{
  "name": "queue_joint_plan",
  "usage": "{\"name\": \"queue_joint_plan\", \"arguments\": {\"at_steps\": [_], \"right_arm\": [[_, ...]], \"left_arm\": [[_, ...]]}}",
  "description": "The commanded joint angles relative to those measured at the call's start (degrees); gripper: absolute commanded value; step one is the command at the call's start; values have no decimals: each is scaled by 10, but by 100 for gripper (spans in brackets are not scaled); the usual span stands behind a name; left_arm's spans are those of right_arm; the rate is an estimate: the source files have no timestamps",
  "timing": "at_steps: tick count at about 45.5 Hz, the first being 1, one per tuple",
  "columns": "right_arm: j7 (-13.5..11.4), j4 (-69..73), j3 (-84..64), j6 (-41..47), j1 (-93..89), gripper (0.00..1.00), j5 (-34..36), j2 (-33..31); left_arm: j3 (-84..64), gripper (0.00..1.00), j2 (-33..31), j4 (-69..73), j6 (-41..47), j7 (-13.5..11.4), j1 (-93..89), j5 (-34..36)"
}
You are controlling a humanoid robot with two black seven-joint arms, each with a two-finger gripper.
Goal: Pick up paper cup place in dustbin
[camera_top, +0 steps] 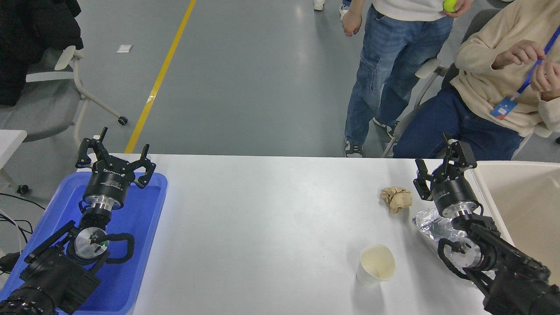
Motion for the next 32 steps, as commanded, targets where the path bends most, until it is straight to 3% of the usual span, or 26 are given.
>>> {"name": "queue_joint_plan", "arguments": {"at_steps": [1, 15, 32], "right_arm": [[-3, 0, -1, 0, 3, 100, 0, 0], [-11, 10, -31, -4, 3, 100, 0, -19], [-12, 14, -246, -8, 75, 100, -1, -95]], "left_arm": [[0, 100, 0, -1, 0, 0, 0, 0], [0, 100, 0, 0, -1, 0, 0, 0], [1, 100, 0, 0, 0, 0, 0, 0]]}}
